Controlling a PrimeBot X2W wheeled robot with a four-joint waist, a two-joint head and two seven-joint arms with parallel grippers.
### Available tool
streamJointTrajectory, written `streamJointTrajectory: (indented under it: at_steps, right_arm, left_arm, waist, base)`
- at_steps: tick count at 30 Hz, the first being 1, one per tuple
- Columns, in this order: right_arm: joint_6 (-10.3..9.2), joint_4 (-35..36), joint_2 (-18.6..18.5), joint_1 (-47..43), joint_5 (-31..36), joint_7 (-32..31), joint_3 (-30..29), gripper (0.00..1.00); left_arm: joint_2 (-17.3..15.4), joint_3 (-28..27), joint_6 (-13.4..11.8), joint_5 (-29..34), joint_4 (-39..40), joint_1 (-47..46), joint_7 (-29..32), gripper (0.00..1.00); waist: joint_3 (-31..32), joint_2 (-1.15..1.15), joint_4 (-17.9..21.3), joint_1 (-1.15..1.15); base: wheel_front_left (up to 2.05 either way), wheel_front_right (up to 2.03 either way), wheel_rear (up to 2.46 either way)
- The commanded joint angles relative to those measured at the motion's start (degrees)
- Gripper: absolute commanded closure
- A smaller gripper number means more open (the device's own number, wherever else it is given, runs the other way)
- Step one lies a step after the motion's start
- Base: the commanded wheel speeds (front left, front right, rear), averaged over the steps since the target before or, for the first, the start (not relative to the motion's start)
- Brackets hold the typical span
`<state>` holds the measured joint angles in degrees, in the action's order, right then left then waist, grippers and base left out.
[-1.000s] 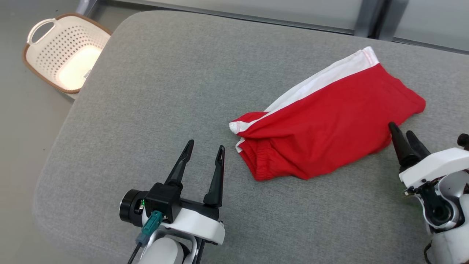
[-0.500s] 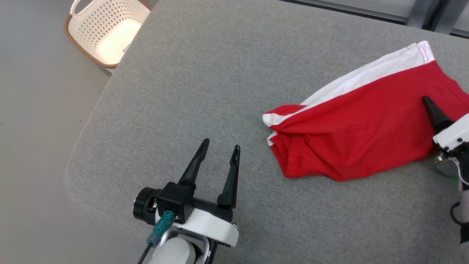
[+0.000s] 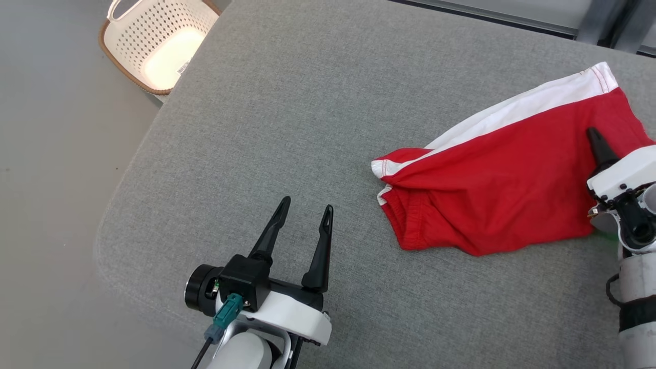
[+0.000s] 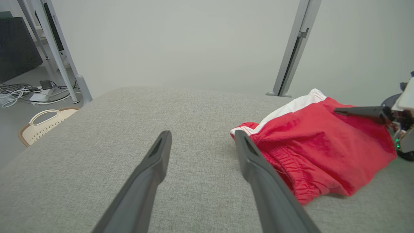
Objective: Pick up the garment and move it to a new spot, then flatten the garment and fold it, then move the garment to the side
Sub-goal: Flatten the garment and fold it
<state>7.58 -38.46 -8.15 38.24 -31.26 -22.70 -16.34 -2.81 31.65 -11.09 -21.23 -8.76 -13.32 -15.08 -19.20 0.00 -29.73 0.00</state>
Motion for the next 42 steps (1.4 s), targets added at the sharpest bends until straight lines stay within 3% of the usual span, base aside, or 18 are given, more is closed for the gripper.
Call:
streamJointTrajectory:
  at_steps: [1, 8, 13, 20, 25, 31, 42]
  right_arm:
    - [-0.17, -0.5, 0.7, -2.4, -0.8, 1.1, -0.4, 1.0]
    - [-0.16, 3.7, 0.9, -5.7, -5.1, 6.0, -0.5, 1.0]
    - [-0.11, 8.4, 1.2, -10.5, -7.8, 10.4, -3.7, 1.0]
    - [-0.1, 10.3, 3.7, -16.6, -6.1, 13.8, -9.7, 1.0]
    - [-0.1, 10.4, 4.6, -17.6, -5.2, 14.8, -9.4, 1.0]
    - [-0.1, 12.1, 5.1, -16.2, -10.1, 15.9, -3.4, 1.0]
    - [-0.1, 19.0, 3.8, -20.7, -17.7, 18.3, 12.9, 1.0]
  left_arm:
    - [-0.2, -0.4, 0.3, 0.3, -0.3, -0.3, -0.1, 0.0]
    - [-0.2, -2.1, 1.2, 1.9, -1.4, -0.8, -0.1, 0.0]
    - [-0.2, -3.9, 2.1, 3.3, -2.2, -0.1, -0.1, 0.0]
    - [-0.2, -5.6, 3.1, 4.8, -3.0, 1.0, -0.1, 0.0]
    - [-0.2, -5.8, 3.9, 5.5, -3.5, 0.5, -0.1, 0.0]
    - [-0.2, -5.8, 4.4, 5.7, -4.2, 0.1, -0.1, 0.0]
    - [-0.2, -6.4, 5.1, 5.9, -5.5, 2.8, -0.1, 0.0]
  waist:
    - [0.6, 0.0, 0.9, 0.0]
    - [2.9, 0.0, 4.7, 0.0]
    - [4.7, 0.0, 8.6, 0.0]
    - [6.3, 0.0, 12.8, 0.0]
    - [6.7, 0.0, 14.4, 0.0]
    - [7.6, 0.0, 14.6, 0.0]
    - [10.6, 0.0, 12.0, 0.0]
  base:
    - [0.0, 0.0, 0.0]
    - [0.0, 0.0, 0.0]
    - [0.0, 0.0, 0.0]
    - [0.0, 0.0, 0.0]
    - [0.0, 0.0, 0.0]
    - [0.0, 0.0, 0.0]
    - [0.0, 0.0, 0.0]
